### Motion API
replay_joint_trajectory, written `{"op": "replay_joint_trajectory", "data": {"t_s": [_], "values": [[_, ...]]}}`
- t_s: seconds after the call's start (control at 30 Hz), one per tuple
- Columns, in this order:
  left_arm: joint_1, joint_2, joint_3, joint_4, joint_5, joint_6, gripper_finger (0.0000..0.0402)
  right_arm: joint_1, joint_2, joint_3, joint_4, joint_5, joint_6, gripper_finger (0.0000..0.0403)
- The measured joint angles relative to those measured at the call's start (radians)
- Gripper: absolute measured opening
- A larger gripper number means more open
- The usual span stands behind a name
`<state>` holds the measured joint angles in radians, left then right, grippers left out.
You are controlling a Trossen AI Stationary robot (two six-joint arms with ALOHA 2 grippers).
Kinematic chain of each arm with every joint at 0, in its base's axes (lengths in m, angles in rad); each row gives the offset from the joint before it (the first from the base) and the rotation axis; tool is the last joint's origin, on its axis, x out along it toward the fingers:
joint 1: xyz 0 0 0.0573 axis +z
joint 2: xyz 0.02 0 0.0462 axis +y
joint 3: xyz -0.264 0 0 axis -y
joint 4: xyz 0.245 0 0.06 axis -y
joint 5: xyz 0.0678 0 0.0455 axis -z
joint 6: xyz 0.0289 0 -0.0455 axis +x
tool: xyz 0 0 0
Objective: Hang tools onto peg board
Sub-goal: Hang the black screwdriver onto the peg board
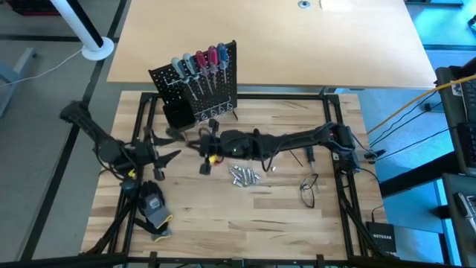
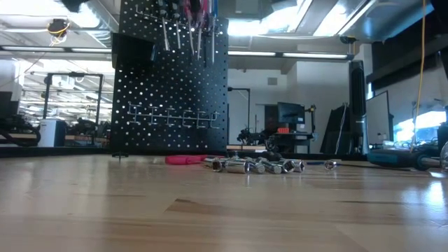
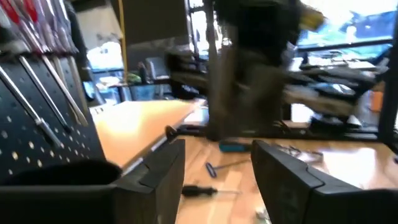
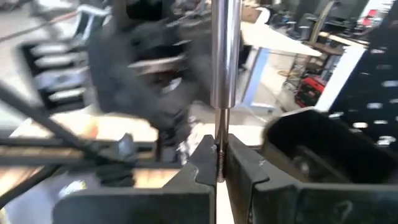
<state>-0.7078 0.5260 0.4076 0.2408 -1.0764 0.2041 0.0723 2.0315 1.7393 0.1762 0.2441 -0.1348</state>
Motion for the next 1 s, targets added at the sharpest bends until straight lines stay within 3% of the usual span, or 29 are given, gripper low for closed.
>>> {"op": "replay_joint_trajectory", "data": {"t_s": [0.17,0.43,0.73,1.0], "values": [[-0.042,-0.058,0.0,-0.233,-0.002,-0.184,0.0173,-0.068,-0.001,0.0,0.077,-0.014,0.056,0.0013],[-0.045,-0.047,-0.012,-0.504,-0.003,-0.433,0.0173,-0.16,0.048,0.027,0.211,-0.083,0.132,0.0013],[-0.022,-0.026,-0.027,-0.51,-0.003,-0.464,0.0172,-0.192,0.199,0.298,0.081,-0.144,0.15,0.0013],[-0.021,-0.026,-0.027,-0.51,-0.003,-0.493,0.0172,-0.206,0.244,0.403,-0.012,-0.085,0.14,0.0015]]}}
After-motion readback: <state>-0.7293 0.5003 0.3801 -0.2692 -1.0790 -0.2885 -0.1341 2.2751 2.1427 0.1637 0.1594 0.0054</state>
